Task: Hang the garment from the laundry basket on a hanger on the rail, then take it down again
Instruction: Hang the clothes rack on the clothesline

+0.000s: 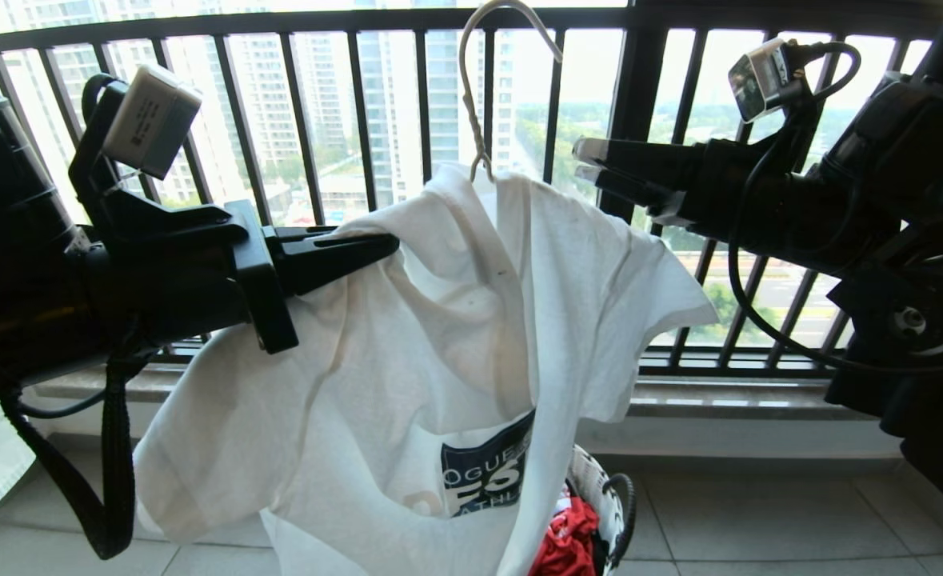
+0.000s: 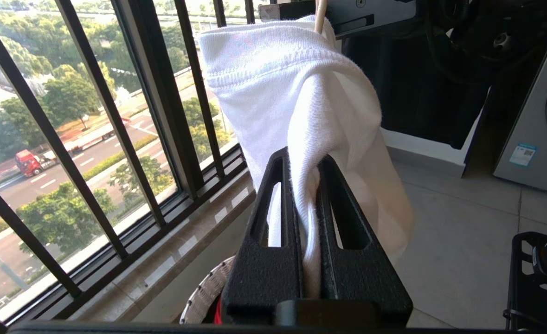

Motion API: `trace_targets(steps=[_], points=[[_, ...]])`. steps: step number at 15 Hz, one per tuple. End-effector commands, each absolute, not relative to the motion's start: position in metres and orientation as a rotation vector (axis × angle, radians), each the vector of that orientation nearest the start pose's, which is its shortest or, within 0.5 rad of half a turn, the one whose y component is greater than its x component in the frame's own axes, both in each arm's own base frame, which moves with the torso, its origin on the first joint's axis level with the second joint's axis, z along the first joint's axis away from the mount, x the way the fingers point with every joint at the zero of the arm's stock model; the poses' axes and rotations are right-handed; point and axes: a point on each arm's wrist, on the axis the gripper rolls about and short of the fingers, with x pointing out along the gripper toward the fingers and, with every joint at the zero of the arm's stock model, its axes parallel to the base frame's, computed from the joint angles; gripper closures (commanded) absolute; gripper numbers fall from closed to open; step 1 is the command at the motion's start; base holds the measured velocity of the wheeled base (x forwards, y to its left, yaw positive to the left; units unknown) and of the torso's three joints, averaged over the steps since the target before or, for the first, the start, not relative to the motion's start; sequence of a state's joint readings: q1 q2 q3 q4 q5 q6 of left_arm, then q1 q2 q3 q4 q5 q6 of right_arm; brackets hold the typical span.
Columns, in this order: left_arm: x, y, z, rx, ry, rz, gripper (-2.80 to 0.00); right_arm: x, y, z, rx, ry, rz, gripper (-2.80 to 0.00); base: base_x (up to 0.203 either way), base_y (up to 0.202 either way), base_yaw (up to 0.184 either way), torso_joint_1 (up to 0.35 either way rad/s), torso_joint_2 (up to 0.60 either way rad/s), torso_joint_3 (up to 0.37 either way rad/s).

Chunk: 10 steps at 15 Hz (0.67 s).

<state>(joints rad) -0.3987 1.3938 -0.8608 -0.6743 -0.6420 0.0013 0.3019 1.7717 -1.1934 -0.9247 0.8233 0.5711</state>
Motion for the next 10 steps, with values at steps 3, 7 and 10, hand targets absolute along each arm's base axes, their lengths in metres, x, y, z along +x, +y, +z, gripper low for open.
trace_targets(steps=[3, 7, 10], points=[[0.195, -0.097, 0.287, 0.020, -0.167, -1.032, 0.00, 0.316, 0.113, 0.306, 0.462, -0.035, 1.166, -2.80, 0.000, 0.000, 0.000, 0.000, 0.00, 0.000], [0.193, -0.095, 0.288, 0.014, -0.169, -0.977, 0.00, 0.310, 0.105, 0.320, 0.506, -0.049, 1.158, -2.80, 0.000, 0.000, 0.000, 0.000, 0.00, 0.000], [0.188, -0.093, 0.292, 0.006, -0.185, -0.975, 0.00, 0.312, 0.104, 0.319, 0.525, -0.037, 1.111, -2.80, 0.000, 0.000, 0.000, 0.000, 0.00, 0.000]])
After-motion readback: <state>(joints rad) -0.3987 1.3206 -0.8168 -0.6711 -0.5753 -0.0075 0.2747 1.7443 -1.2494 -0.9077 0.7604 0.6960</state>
